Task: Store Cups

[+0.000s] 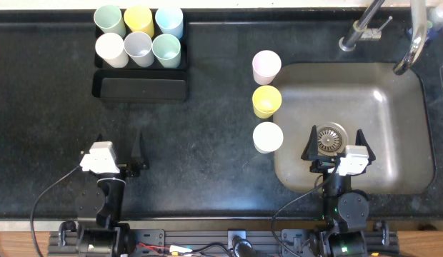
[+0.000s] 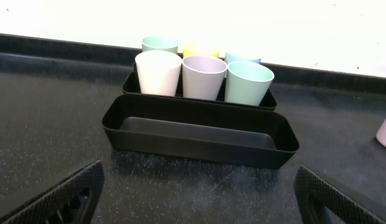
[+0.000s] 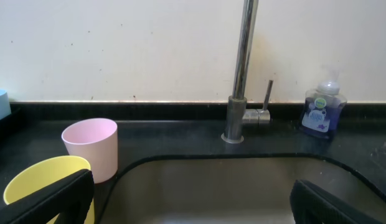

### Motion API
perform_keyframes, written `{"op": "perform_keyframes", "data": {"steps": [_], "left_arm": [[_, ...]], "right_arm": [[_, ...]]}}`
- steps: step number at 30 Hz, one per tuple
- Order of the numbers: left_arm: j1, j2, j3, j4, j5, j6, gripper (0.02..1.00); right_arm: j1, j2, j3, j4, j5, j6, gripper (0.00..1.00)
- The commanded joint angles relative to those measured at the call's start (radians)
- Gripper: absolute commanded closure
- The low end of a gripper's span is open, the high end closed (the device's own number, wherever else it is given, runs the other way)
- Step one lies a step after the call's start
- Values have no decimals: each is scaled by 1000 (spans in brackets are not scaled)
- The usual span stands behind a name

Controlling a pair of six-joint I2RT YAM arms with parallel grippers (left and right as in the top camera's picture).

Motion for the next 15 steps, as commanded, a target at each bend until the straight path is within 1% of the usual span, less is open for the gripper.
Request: {"op": "perform_keyframes", "data": {"steps": [1, 15], "left_arm": [[8, -10, -6, 3, 10, 18, 20], [9, -20, -6, 3, 10, 18, 20]], "right_arm": [[-4, -7, -13, 7, 2, -3, 3], [-4, -7, -13, 7, 2, -3, 7]]}}
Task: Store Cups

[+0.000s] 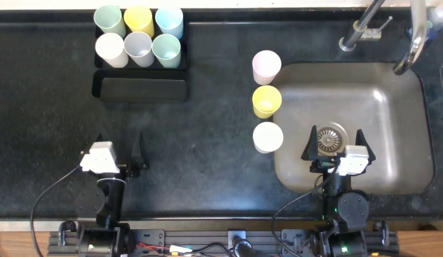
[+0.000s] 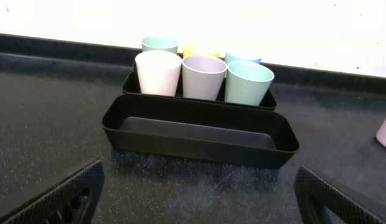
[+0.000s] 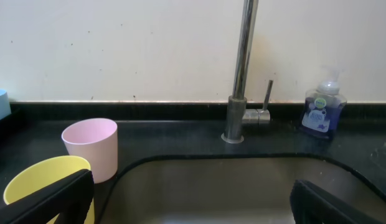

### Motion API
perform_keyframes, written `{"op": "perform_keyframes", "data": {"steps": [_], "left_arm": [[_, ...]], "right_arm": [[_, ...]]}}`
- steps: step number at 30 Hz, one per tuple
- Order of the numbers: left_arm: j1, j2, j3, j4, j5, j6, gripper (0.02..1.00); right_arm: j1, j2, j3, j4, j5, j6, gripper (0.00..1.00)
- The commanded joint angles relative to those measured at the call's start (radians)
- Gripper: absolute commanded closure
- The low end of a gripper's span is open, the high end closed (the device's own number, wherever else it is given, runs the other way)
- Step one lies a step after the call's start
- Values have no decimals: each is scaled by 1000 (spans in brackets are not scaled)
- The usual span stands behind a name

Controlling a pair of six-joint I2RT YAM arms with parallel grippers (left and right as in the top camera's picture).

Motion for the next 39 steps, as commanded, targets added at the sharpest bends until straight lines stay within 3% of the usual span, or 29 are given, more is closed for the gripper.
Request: {"op": "perform_keyframes", "data": {"steps": [1, 28, 33, 36, 39], "left_arm": [[9, -28, -6, 3, 10, 18, 20], [-11, -18, 2, -1, 15, 17, 20], [-11, 230, 187, -21, 110, 11, 20], [-11, 529, 464, -114, 190, 10, 20], [-11, 879, 878, -325, 377, 11, 20]], "right_arm": [[-4, -7, -13, 7, 2, -3, 3], [-4, -7, -13, 7, 2, -3, 3], [-4, -7, -13, 7, 2, -3, 3], [-4, -7, -13, 7, 2, -3, 3], [-4, -7, -13, 7, 2, -3, 5]]}}
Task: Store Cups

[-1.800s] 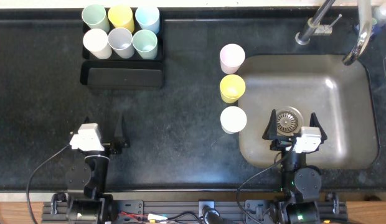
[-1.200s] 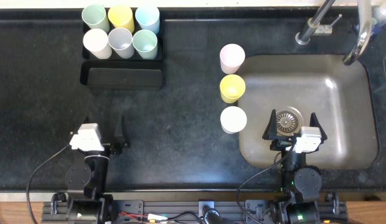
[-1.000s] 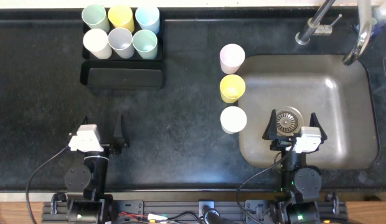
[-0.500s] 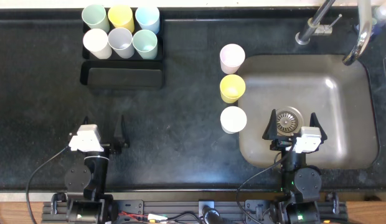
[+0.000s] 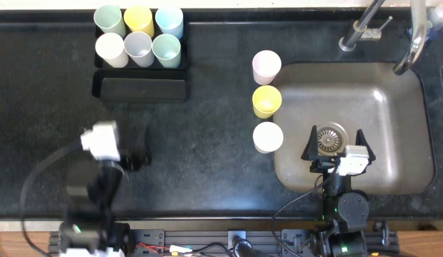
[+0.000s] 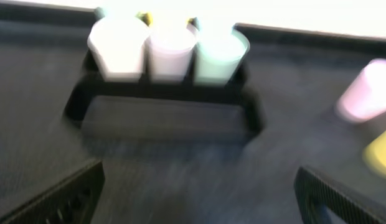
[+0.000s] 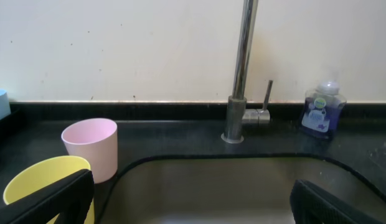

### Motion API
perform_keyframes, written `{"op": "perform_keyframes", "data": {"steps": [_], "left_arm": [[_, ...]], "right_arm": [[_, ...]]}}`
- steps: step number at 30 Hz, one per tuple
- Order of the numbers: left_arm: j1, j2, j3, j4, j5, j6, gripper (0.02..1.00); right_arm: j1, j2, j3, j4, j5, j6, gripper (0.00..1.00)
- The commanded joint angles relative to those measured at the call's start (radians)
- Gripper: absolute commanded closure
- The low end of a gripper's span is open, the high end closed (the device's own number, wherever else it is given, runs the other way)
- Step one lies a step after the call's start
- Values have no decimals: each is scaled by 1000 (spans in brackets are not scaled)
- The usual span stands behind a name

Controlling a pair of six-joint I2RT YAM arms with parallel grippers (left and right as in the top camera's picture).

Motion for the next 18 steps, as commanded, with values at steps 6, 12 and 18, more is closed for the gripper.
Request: {"op": "perform_keyframes", "data": {"steps": [6, 12, 18], "left_arm": [[-159, 1128, 1648, -874, 217, 10, 20], [-425, 1668, 2393, -1143, 66, -96, 20], [-572, 1887, 2467, -1149, -33, -197, 20]], "right_arm": [[-4, -7, -13, 7, 2, -3, 3], [-4, -7, -13, 7, 2, -3, 3], [-4, -7, -13, 7, 2, -3, 3]]}}
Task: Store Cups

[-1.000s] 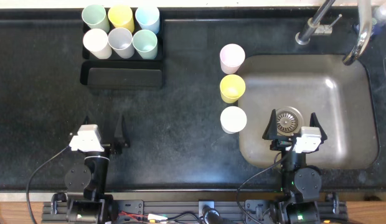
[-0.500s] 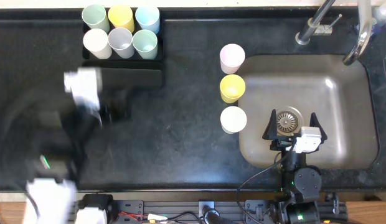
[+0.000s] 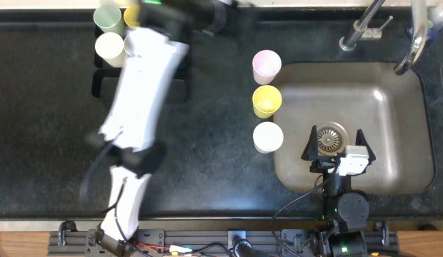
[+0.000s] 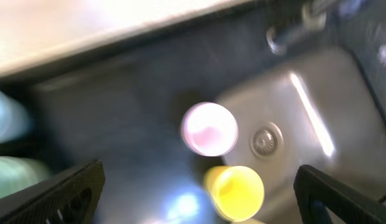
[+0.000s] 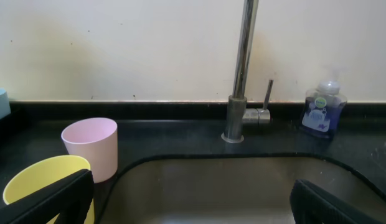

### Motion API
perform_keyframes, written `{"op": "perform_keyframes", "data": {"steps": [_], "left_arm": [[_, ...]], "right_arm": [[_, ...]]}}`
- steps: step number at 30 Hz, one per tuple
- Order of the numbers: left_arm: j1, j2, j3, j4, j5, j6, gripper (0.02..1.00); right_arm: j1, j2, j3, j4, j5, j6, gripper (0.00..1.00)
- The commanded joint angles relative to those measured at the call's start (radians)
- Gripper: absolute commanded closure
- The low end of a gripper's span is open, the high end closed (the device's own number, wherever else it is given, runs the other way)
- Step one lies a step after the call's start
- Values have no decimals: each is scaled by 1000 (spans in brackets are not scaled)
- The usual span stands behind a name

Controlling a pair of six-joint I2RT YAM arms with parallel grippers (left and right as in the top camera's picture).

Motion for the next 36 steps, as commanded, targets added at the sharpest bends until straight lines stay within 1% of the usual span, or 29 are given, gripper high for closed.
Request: {"op": "perform_keyframes", "data": {"steps": [1, 5, 16, 19, 29, 36], "left_arm": [[-88, 129, 41, 3, -112, -122, 18], [-106, 161, 41, 13, -145, -166, 20], [-63, 240, 41, -44, -139, -296, 20], [-58, 263, 41, -37, -119, -297, 20], [-53, 302, 41, -40, -118, -335, 18], [-52, 329, 41, -56, -91, -340, 20]], "right_arm": [[-4, -6, -13, 7, 2, -3, 3], [-4, -6, -13, 7, 2, -3, 3], [-4, -6, -13, 7, 2, -3, 5], [-4, -6, -13, 7, 2, -3, 3], [-4, -6, -13, 7, 2, -3, 5], [-4, -6, -13, 7, 2, -3, 5]]}}
